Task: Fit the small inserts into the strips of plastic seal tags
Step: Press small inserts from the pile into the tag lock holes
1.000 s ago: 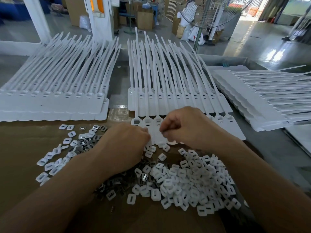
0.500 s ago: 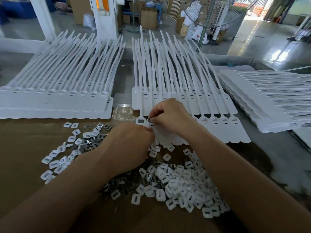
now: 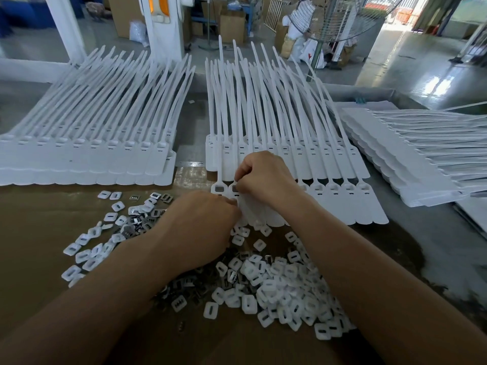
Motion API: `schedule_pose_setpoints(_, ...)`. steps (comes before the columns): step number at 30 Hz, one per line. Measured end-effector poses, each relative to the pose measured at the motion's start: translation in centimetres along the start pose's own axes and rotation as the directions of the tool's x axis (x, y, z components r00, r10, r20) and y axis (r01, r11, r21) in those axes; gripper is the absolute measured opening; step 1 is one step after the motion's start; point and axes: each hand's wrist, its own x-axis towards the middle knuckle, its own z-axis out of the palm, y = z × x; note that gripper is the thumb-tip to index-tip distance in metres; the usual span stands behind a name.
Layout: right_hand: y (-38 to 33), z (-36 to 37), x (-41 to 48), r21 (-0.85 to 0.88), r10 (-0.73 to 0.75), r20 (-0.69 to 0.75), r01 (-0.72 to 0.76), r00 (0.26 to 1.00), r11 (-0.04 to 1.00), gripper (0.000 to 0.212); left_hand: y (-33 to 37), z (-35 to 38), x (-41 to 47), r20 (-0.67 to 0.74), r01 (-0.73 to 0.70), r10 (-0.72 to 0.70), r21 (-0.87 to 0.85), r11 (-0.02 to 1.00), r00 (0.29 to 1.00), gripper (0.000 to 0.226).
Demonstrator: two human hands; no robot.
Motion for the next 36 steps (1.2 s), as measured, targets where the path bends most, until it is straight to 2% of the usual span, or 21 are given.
schedule_pose_setpoints(2,-0.1,-0.1,0.1,-0.02,-0.009,0.011,0.01,1.0,1.0,0.008,0.0,0.0,-0.1,0.002,-0.003,0.003,0.003,1.0,1.0,0.037)
schedule_pose_setpoints(6,0.3,-0.8,-0.2,0.051,-0.002,0.067,-0.001,0.998,0.999,0.01,0.1,-0.1,-0.1,0.002,0.004,-0.004,0.019,1.0,1.0,0.037)
schedule_pose_setpoints(12,0.6,-1.8,-2.3,0.057,-0.117,0.042,0.115,0.992,0.992,0.007,0.1,-0.1,-0.1,-0.01,0.008,-0.008,0.011,1.0,1.0,0.04)
schedule_pose_setpoints(14,0.8,-2.4,-3.7,0.067,-0.143,0.099,0.137,0.985,0.988,0.007,0.1,-0.1,-0.1,-0.013,0.005,-0.005,0.011,1.0,1.0,0.04)
schedule_pose_setpoints(18,0.9,-3.1,-5.9,0.025,-0.15,0.311,0.15,0.939,0.988,0.011,0.1,-0.2,0.1,-0.01,0.0,0.0,0.023,1.0,1.0,0.037)
schedule_pose_setpoints(21,1.0,-3.5,-7.0,0.009,-0.128,0.371,0.135,0.92,0.991,0.012,0.1,-0.1,0.3,-0.009,0.007,-0.006,0.039,0.999,1.0,0.034)
schedule_pose_setpoints(27,0.5,-3.7,-7.9,-0.089,-0.117,0.44,0.173,0.89,0.981,0.016,0.1,-0.1,0.3,-0.004,0.017,-0.017,0.05,0.999,1.0,0.036)
schedule_pose_setpoints(32,-0.2,-3.5,-8.5,-0.223,-0.144,0.437,0.262,0.888,0.939,0.016,0.0,0.0,0.2,0.008,0.033,-0.033,0.045,0.998,0.999,0.035)
schedule_pose_setpoints(36,-0.4,-3.3,-8.6,-0.305,-0.108,0.456,0.269,0.883,0.914,0.014,-0.1,-0.1,0.2,0.019,0.033,-0.033,0.024,0.999,0.999,0.034)
